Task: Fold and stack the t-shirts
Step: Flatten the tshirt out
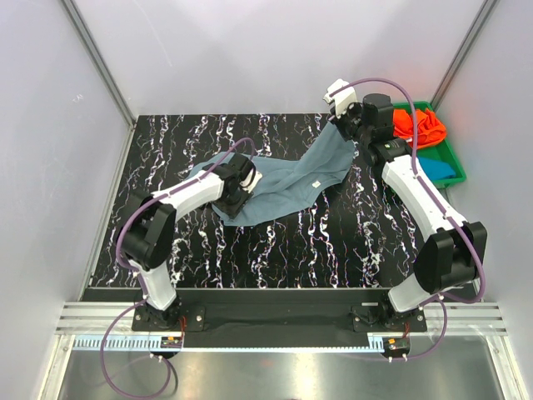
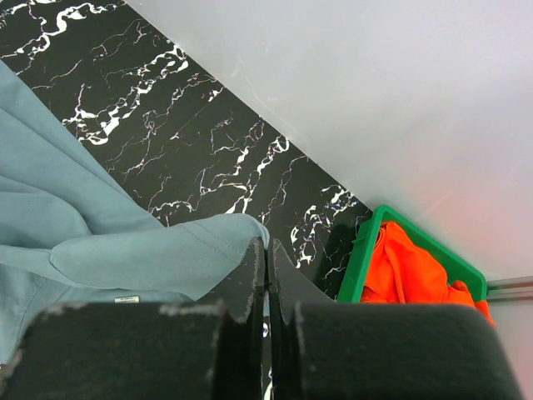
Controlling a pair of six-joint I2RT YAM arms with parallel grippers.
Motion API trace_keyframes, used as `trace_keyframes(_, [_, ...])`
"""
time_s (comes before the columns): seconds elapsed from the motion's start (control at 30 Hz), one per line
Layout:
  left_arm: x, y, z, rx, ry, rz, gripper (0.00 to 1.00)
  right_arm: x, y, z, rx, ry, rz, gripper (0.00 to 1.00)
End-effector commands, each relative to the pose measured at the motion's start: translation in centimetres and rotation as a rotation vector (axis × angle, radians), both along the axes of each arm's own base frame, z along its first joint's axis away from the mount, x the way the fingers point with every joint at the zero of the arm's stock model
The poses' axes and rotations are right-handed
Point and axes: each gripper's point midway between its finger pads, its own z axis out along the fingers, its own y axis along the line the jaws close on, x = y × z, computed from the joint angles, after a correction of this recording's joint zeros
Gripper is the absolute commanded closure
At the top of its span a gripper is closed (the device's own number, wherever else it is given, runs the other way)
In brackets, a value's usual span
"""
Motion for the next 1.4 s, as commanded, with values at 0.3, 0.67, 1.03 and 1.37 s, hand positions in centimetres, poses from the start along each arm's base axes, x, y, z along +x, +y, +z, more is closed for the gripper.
trace_keyframes(0.3, [1.5,-0.6,-0.4,-0.013,-0.005,0.011,0.70,0.3,0.4,2.2,0.033,-0.064,0.011,1.00])
trace_keyframes(0.67, [2.9,1.1,3.7,0.003,-0.120,0.025,1.00,0.6,-0.1,2.8,0.039,-0.088,-0.023,1.00])
trace_keyframes(1.03, [8.3,6.0,20.7,0.008,-0.586,0.023,1.00,1.2,-4.4,7.8,0.194,-0.098,-0.301,1.00])
trace_keyframes(1.37, [6.3,11.7,37.5,0.067,-1.000,0.108,1.00,-5.0,-10.0,18.0,0.303,-0.243,-0.432,1.00])
